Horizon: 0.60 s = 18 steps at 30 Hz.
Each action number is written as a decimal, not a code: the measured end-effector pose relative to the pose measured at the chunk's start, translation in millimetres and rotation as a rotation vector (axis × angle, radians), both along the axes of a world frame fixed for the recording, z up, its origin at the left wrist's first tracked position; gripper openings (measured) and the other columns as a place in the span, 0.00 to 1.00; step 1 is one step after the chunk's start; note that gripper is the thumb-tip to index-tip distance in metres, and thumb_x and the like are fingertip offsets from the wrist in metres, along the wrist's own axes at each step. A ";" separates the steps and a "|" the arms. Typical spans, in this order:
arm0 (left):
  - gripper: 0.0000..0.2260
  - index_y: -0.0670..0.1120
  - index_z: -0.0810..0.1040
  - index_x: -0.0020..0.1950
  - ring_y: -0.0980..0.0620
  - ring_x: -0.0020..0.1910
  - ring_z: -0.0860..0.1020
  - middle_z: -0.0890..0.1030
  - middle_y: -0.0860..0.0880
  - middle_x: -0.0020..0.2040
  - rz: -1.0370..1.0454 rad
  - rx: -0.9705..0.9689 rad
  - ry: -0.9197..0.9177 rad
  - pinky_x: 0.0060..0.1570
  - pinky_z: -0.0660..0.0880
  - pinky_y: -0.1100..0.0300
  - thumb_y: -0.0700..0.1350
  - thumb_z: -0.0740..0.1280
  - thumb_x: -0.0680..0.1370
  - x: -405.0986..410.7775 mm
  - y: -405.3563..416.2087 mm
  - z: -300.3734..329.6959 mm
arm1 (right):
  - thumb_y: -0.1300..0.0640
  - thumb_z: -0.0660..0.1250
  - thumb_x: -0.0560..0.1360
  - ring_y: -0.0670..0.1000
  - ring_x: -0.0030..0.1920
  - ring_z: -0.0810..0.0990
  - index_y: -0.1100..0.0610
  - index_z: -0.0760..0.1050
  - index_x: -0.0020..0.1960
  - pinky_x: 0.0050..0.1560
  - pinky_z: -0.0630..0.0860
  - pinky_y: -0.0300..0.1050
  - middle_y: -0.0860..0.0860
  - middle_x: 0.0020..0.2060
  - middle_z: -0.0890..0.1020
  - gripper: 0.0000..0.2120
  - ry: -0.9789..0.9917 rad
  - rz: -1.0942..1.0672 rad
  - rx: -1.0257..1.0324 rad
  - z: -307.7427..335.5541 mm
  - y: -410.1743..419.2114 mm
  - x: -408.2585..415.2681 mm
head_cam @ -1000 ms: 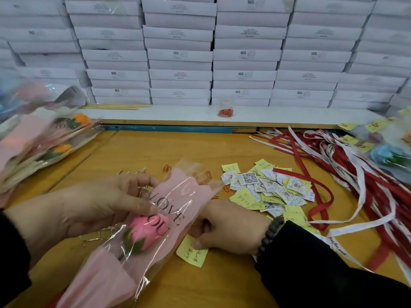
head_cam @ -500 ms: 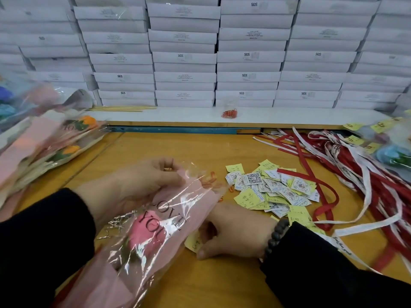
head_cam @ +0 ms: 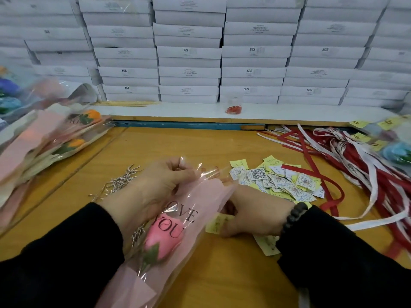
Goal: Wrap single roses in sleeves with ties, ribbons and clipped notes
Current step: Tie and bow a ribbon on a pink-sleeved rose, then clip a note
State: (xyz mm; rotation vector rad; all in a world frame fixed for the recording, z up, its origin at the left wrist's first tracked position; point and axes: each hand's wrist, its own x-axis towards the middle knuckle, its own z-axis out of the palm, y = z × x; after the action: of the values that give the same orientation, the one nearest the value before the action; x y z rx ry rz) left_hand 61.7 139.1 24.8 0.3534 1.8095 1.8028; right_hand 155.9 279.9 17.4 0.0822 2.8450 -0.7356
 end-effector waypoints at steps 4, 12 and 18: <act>0.07 0.41 0.74 0.37 0.47 0.31 0.73 0.76 0.40 0.37 0.015 -0.036 0.070 0.27 0.72 0.63 0.33 0.68 0.72 3.1 -4.4 -4.5 | 0.62 0.69 0.73 0.44 0.31 0.80 0.54 0.76 0.44 0.35 0.79 0.41 0.52 0.42 0.80 0.04 0.025 -0.185 -0.249 12.2 16.9 1.3; 0.07 0.40 0.74 0.37 0.53 0.21 0.69 0.74 0.46 0.27 0.015 -0.091 0.218 0.21 0.65 0.64 0.32 0.67 0.73 7.5 0.4 -14.6 | 0.63 0.65 0.75 0.40 0.25 0.72 0.65 0.73 0.38 0.27 0.70 0.33 0.52 0.28 0.75 0.08 0.691 -0.458 -0.392 33.8 32.4 0.3; 0.08 0.41 0.74 0.35 0.58 0.22 0.71 0.75 0.47 0.29 -0.033 -0.130 0.352 0.23 0.68 0.68 0.33 0.69 0.72 10.6 2.6 -14.5 | 0.64 0.56 0.79 0.50 0.33 0.83 0.60 0.69 0.42 0.32 0.80 0.44 0.49 0.32 0.77 0.08 0.620 -0.278 -0.730 40.0 -20.3 -16.5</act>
State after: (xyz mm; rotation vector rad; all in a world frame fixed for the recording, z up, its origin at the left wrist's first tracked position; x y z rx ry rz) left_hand 72.2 141.7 10.3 0.6804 2.1317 1.6684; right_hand 139.5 259.6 57.4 0.1593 2.8878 -2.1237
